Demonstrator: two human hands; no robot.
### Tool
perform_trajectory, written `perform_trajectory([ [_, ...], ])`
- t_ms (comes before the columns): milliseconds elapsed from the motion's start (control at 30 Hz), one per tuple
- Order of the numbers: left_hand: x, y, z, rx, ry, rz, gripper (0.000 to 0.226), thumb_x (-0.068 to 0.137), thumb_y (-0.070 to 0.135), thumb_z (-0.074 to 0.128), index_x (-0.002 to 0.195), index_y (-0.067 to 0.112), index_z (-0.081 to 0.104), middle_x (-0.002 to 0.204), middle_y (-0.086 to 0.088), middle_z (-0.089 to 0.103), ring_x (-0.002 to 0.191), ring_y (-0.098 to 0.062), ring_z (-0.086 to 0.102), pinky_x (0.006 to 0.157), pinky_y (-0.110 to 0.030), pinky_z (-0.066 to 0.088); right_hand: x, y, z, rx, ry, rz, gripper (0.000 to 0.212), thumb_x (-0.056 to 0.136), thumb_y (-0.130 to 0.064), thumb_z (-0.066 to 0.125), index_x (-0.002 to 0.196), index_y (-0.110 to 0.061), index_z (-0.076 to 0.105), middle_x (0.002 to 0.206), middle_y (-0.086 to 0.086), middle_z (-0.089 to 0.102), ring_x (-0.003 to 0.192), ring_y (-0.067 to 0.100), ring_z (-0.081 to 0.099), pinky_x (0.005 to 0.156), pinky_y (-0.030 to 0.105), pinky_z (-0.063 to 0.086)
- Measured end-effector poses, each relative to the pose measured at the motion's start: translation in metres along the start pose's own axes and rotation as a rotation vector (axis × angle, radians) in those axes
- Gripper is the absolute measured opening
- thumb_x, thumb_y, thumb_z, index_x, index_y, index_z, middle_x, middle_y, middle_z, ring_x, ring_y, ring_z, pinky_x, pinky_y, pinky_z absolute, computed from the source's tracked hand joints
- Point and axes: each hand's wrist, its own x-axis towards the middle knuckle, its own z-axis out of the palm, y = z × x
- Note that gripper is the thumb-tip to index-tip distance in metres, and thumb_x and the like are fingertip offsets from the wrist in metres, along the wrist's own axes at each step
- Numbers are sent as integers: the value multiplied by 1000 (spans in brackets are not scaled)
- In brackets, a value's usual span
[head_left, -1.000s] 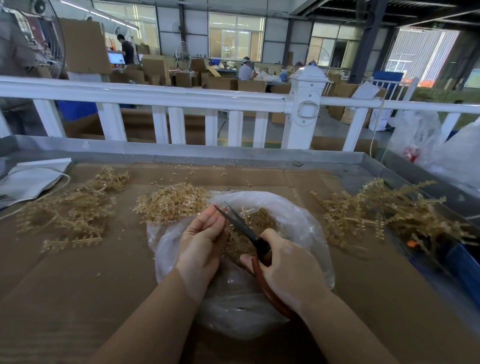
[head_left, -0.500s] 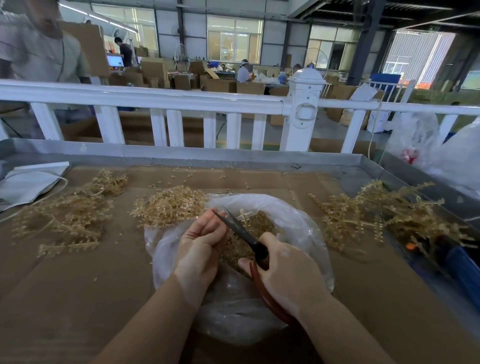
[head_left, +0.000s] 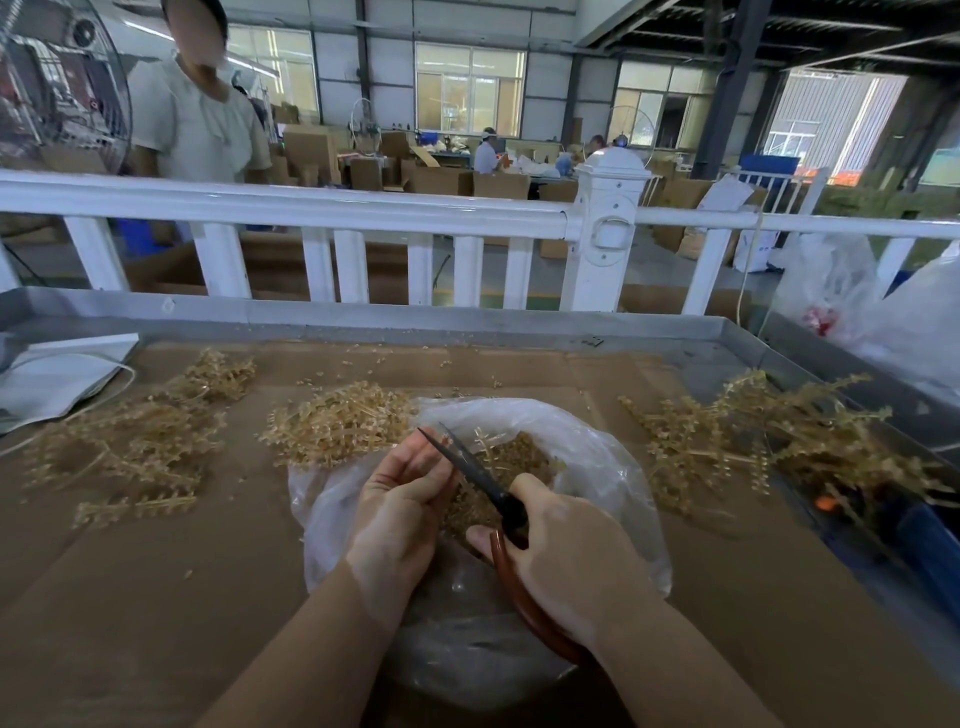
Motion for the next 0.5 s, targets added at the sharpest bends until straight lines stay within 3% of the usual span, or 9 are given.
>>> perform_trajectory([
  [167, 1, -3, -1, 74, -22, 23, 38, 82, -23, 44, 93, 10, 60, 87, -8, 62, 74, -14, 67, 64, -22, 57, 1, -2, -1, 23, -12, 10, 34, 87, -64, 48, 90, -30, 43, 72, -11, 51, 76, 11, 57, 70, 25, 46],
  [400, 1, -7, -4, 125, -60, 60, 39, 79, -26, 45, 89, 9, 59, 70, -1, 70, 67, -11, 69, 60, -21, 56, 1, -1, 2, 30, 0, 20, 35, 87, -64, 47, 94, -29, 44, 81, -9, 58, 83, 14, 60, 77, 30, 51],
  [500, 2, -7, -4, 126, -68, 59, 39, 79, -26, 45, 89, 9, 59, 69, -1, 70, 67, -11, 69, 61, -21, 57, 1, 0, 4, 23, 15, 7, 34, 87, -63, 48, 92, -29, 43, 75, -10, 55, 76, 12, 57, 71, 27, 48],
])
